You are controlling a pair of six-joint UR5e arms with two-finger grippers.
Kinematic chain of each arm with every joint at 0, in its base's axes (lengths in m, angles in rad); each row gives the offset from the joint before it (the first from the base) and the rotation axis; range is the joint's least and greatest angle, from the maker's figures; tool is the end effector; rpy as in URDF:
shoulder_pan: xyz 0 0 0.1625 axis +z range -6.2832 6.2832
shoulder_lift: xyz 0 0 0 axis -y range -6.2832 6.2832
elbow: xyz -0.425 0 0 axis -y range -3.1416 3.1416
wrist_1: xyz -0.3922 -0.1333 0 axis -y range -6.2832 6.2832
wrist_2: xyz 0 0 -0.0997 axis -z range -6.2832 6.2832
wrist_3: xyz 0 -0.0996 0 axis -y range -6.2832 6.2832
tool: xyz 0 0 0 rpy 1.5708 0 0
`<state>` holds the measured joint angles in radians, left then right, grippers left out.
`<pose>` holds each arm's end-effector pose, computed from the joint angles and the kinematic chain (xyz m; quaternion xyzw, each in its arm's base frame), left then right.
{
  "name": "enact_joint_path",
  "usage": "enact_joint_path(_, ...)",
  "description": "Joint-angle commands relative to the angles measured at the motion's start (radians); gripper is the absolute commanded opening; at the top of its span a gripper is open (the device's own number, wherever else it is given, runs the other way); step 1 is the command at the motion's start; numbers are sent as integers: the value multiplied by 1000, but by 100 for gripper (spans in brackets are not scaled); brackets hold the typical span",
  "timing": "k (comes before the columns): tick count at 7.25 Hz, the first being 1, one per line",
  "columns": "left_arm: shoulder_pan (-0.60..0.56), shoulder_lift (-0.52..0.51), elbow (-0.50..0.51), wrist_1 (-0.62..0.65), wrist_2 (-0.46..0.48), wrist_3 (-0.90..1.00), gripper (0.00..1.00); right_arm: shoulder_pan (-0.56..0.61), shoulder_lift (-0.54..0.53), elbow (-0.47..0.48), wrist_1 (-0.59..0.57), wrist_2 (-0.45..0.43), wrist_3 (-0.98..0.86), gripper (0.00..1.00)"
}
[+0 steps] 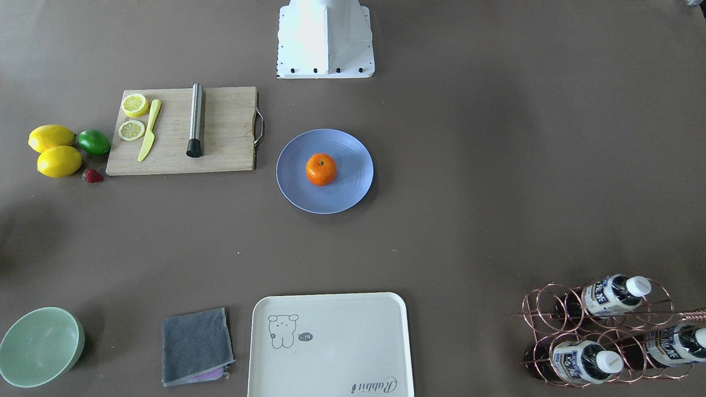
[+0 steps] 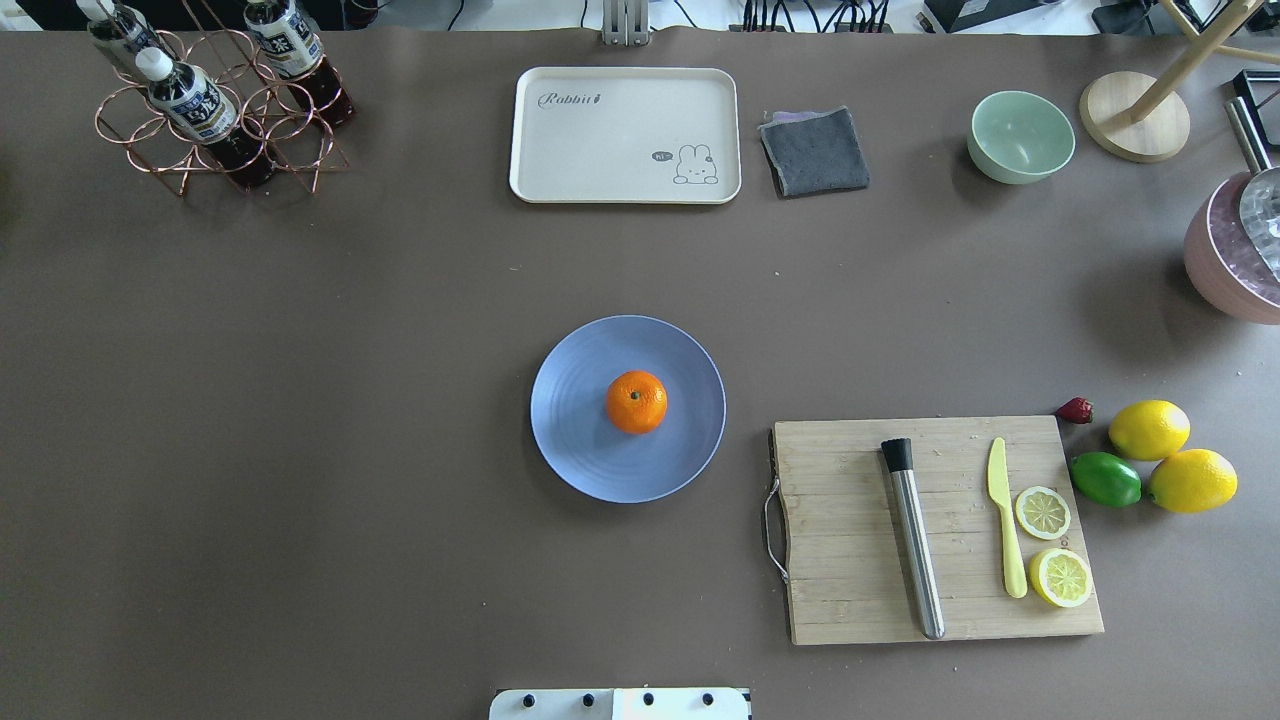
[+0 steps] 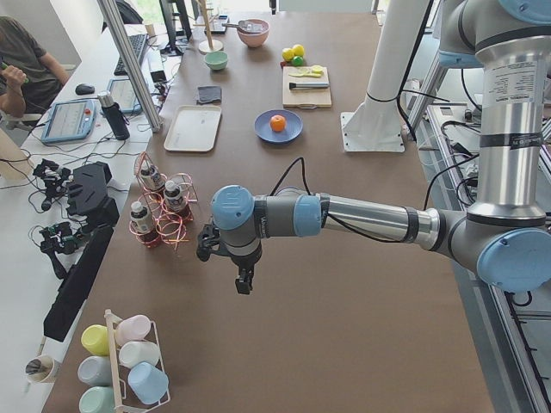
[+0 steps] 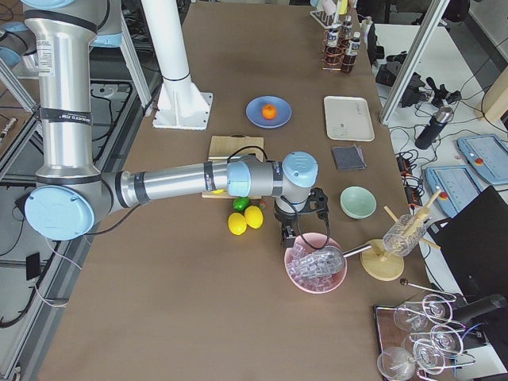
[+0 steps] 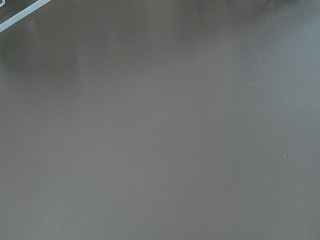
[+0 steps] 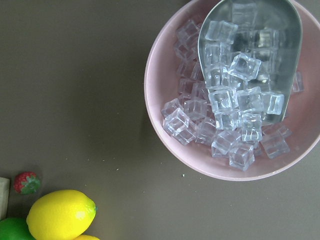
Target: Pick orange to plate
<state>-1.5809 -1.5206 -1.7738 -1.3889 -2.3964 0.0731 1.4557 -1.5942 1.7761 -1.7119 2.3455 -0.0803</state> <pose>-0.0648 -0.4634 0.5977 0.0034 0.4013 0.0230 0.9156 0.0083 -0.4824 0.5835 0.0123 -0.3779 -0.0980 0.9206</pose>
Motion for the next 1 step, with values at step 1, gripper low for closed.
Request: enact_joint_path(1,-2,17,-9,-46,0,-32,98,0,-1,2,0,0,2,100)
